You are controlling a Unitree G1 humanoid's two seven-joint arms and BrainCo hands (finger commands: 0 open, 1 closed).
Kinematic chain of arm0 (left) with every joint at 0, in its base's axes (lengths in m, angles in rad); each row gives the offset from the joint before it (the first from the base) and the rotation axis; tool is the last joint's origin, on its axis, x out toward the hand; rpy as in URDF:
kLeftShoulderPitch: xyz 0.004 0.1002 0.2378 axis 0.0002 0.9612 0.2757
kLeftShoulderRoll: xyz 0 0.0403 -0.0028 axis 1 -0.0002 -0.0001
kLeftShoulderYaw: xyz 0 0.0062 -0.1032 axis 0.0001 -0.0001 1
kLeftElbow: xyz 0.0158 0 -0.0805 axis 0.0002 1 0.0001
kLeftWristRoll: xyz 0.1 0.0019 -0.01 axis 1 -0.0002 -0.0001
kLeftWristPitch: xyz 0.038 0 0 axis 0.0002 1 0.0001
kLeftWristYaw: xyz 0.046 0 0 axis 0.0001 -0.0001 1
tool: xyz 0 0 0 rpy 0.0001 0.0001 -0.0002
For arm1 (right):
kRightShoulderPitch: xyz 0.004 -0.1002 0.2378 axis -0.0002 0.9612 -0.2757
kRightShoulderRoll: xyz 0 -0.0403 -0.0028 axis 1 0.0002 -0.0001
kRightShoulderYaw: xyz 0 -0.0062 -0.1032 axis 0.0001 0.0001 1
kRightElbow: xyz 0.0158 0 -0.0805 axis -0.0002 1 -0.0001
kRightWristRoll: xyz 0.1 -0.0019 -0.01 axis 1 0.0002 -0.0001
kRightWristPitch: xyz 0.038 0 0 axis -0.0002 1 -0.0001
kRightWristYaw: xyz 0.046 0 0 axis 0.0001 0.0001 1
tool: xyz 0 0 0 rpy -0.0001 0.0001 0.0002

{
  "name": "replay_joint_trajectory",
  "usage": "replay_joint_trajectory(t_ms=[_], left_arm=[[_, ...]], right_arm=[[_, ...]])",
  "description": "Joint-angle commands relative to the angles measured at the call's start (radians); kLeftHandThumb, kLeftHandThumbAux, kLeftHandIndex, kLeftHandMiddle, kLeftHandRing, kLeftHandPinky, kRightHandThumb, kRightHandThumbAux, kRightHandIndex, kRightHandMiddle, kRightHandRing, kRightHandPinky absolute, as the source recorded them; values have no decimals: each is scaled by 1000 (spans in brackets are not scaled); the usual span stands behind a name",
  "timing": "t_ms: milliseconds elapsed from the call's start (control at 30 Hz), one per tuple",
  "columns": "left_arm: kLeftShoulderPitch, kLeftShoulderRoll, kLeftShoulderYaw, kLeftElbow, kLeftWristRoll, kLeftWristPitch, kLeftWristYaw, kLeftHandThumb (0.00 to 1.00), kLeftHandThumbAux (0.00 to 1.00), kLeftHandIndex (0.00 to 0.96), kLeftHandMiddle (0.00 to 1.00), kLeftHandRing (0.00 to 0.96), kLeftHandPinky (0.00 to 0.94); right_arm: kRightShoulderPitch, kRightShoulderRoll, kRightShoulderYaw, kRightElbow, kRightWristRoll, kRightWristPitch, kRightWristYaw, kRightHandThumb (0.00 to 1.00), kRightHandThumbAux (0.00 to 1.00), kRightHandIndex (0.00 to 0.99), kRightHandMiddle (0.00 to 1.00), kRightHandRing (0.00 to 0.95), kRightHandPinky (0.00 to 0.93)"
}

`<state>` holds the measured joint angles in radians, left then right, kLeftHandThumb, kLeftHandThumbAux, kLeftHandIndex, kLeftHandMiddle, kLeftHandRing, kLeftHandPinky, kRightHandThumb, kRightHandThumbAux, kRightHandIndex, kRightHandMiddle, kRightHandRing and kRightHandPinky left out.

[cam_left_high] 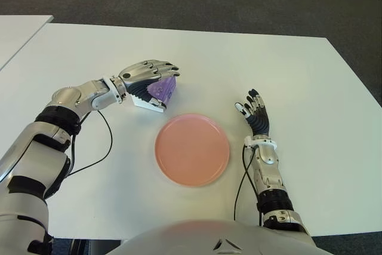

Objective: Put the tissue paper into the plate.

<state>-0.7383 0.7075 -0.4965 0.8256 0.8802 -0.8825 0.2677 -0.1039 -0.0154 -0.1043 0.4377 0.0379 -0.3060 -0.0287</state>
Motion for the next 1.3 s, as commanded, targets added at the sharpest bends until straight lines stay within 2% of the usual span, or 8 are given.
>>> replay_joint_trajectory(t_ms=[33,567,1033,1300], left_arm=[[-46,27,-33,12,66,21,0,101,305,0,0,0,0],[-106,51,-96,57,186,109,141,75,317,0,0,0,0],[-148,91,-171,99,271,143,216,56,310,0,0,0,0],[-171,100,-211,153,313,173,301,45,298,0,0,0,0]], right_arm=[[43,8,-6,66,14,53,8,122,667,0,0,0,0],[41,5,-13,70,22,59,29,123,663,0,0,0,0],[35,0,-14,89,17,40,41,113,691,0,0,0,0],[28,-2,-16,106,19,34,50,98,709,0,0,0,0]])
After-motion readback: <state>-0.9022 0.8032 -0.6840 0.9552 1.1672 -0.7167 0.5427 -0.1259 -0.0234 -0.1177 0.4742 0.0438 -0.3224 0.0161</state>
